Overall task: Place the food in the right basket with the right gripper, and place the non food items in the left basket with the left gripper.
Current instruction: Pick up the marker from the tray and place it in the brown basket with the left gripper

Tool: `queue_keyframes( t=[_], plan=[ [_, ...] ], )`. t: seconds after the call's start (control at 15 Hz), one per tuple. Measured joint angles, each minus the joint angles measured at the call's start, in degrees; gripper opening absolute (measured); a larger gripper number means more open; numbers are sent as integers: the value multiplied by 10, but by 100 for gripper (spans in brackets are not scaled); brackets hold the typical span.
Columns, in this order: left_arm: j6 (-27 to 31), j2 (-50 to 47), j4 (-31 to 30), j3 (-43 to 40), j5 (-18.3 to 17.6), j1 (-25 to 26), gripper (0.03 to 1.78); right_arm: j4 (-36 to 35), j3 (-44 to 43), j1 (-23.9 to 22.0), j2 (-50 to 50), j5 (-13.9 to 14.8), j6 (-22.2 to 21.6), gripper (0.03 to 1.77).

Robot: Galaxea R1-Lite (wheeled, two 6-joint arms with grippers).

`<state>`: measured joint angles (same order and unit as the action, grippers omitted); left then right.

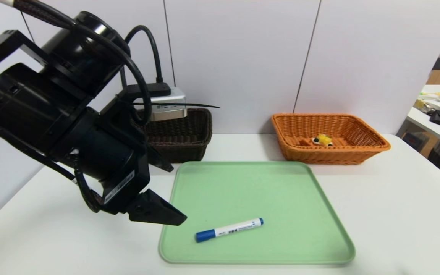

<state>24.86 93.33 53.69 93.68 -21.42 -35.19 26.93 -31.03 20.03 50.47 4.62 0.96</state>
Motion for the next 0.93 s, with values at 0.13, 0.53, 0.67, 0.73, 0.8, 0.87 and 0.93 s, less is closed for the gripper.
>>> queue_keyframes(
  t=[0.13,0.53,0.67,0.73,0.8,0.87,0.93],
  plan=[
    [3,26,0,18,0,-5,169,0,1,3,-1,0,-1,170],
    [17,89,0,67,1,-22,169,-1,4,10,-2,0,-2,170],
    [22,107,0,80,1,-29,169,-1,7,10,-2,0,-2,170],
    [22,116,0,84,1,-34,169,-1,8,10,-2,0,-2,170],
    [22,125,0,87,1,-37,169,-1,8,10,-2,0,-2,170],
    [23,135,1,91,1,-40,169,-1,8,11,-2,0,-2,170],
    [24,145,3,94,1,-41,169,-1,8,11,-2,0,-1,170]
  ],
)
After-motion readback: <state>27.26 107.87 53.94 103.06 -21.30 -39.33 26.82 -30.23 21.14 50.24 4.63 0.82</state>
